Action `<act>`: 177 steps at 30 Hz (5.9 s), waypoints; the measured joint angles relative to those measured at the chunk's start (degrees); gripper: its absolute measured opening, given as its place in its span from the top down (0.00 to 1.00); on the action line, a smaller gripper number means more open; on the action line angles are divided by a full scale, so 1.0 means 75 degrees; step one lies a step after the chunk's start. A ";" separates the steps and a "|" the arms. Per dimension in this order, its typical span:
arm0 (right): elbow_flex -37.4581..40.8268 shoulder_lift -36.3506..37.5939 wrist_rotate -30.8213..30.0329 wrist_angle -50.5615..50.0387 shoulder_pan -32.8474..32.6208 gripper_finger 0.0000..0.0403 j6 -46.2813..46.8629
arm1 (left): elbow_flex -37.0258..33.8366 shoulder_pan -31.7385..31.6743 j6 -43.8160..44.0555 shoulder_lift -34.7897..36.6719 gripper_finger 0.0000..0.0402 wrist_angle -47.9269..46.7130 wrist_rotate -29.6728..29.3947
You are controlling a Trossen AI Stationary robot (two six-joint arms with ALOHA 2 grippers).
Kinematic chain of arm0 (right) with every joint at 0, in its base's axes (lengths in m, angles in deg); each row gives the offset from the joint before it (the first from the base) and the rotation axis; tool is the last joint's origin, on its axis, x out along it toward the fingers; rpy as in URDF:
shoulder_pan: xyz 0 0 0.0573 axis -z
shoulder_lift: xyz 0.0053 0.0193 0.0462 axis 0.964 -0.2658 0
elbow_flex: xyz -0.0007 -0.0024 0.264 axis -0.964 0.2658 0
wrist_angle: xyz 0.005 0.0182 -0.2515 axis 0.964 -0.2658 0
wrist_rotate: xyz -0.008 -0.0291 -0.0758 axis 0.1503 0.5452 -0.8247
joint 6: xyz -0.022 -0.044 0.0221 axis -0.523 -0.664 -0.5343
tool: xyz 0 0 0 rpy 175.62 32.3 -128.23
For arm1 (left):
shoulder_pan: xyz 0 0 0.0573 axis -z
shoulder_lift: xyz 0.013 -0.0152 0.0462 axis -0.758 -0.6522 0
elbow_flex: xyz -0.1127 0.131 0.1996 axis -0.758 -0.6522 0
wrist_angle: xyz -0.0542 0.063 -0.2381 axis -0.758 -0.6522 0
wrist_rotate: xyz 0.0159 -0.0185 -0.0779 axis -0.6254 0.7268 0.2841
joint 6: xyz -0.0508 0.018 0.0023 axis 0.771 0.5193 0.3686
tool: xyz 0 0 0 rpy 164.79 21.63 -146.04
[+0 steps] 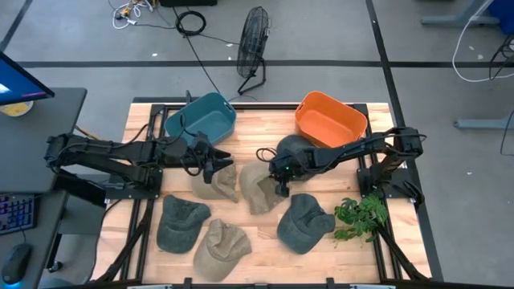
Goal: Pick & Place hat
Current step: Put the top right brown cap into the orange bin, then put the top blue cap into the blue bin
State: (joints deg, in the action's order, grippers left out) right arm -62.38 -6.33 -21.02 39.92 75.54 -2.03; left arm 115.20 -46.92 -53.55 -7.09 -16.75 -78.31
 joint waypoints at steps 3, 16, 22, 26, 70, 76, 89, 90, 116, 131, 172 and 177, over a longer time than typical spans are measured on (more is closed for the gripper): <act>-0.0607 0.0224 -0.0003 -0.0760 -0.0003 0.98 -0.0389 | 0.0000 0.0000 0.0001 0.0000 0.56 0.0004 0.0000; -0.3999 0.0835 -0.2704 -0.6986 0.0037 0.99 -0.2478 | 0.0000 0.0012 0.0001 0.0003 0.56 0.0002 0.0003; -0.4504 0.1711 -0.3234 -0.8435 0.0408 1.00 -0.2559 | 0.0000 0.0012 0.0001 0.0003 0.56 0.0001 0.0003; -0.4507 0.2467 -0.3259 -0.8916 0.0777 1.00 -0.2908 | 0.0000 0.0012 0.0001 0.0003 0.56 0.0001 0.0003; 0.0600 0.3385 -0.3134 -0.5380 0.5039 0.97 -0.9547 | 0.0000 0.0009 0.0009 0.0006 0.56 0.0002 0.0001; 0.1452 0.3384 -0.2794 -0.4578 0.5274 0.88 -0.9147 | 0.0000 0.0009 0.0056 0.0006 0.56 0.0001 0.0003; 0.1384 0.3384 -0.3043 -0.4983 0.5212 0.66 -0.7822 | 0.0000 0.0009 0.0143 0.0006 0.56 0.0004 0.0003; 0.1239 0.3384 -0.3048 -0.5219 0.5161 0.64 -0.7626 | 0.0000 0.0006 0.0224 0.0006 0.56 0.0001 0.0003; -0.2466 0.3416 0.0731 -0.7531 0.2213 0.63 -0.3344 | 0.0000 0.0007 0.0616 0.0006 0.56 0.0004 0.0003; 0.0604 0.2358 -0.0383 -0.3531 0.1710 0.63 -0.3559 | -0.0003 0.0007 0.0607 0.0000 0.56 0.0007 0.0003; -0.1049 0.2288 -0.0810 -0.3333 0.0802 0.99 -0.6133 | -0.0003 -0.0114 0.2170 -0.0009 0.56 0.0000 -0.0409; -0.1604 0.2288 -0.0828 -0.2933 0.0175 1.00 -0.7119 | -0.0003 -0.0400 0.2628 -0.0009 0.56 -0.0004 -0.0402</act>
State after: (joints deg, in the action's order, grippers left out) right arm -74.41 10.83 -27.23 17.92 76.85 -55.42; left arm 115.18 -49.92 -33.84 -7.16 -16.78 -81.32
